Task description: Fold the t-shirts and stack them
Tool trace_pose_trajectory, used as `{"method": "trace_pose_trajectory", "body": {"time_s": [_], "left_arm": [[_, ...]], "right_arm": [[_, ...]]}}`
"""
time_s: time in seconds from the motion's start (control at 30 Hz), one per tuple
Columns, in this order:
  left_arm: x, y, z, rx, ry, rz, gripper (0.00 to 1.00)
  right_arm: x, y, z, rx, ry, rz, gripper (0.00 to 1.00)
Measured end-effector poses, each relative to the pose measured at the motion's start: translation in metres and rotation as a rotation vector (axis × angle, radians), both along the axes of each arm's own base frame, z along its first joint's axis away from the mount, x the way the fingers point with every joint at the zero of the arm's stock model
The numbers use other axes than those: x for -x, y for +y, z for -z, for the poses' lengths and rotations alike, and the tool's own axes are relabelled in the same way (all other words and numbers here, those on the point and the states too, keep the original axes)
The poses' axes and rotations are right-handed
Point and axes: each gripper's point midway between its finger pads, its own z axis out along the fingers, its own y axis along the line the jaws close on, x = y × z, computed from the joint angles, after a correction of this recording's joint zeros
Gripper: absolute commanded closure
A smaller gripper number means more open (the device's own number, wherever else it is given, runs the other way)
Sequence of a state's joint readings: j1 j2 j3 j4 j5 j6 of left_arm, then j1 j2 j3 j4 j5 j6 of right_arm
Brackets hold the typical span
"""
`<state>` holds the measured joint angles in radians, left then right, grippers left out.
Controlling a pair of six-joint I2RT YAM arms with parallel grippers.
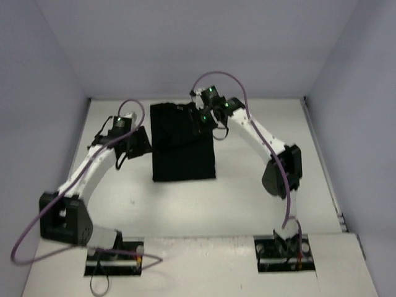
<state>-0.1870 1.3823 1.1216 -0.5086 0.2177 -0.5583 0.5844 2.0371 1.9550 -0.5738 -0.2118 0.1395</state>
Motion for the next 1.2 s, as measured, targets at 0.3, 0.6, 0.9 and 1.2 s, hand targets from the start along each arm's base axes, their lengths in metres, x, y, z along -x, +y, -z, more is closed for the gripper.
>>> {"method": "trace_pose_trajectory", "body": {"time_s": [0.3,0.6,0.9,1.2], "left_arm": [[0.042,-0.018,0.105,0.000,0.263,0.006,0.75],[0.038,-0.028,0.122,-0.024,0.260,0.019,0.79],[0.038,-0.028,0.131,-0.033,0.278,0.021,0.80],[0.032,-0.027,0.082,-0.054,0.204,0.079,0.79]], "right_arm": [[0.024,0.053,0.110,-0.047,0.245,-0.241,0.63],[-0.004,0.083,0.127,-0.137,0.241,-0.317,0.60],[-0.080,0.058,0.078,-0.211,0.074,-0.197,0.57],[-0.043,0.004,0.083,-0.173,0.203,-0.093,0.59]]}}
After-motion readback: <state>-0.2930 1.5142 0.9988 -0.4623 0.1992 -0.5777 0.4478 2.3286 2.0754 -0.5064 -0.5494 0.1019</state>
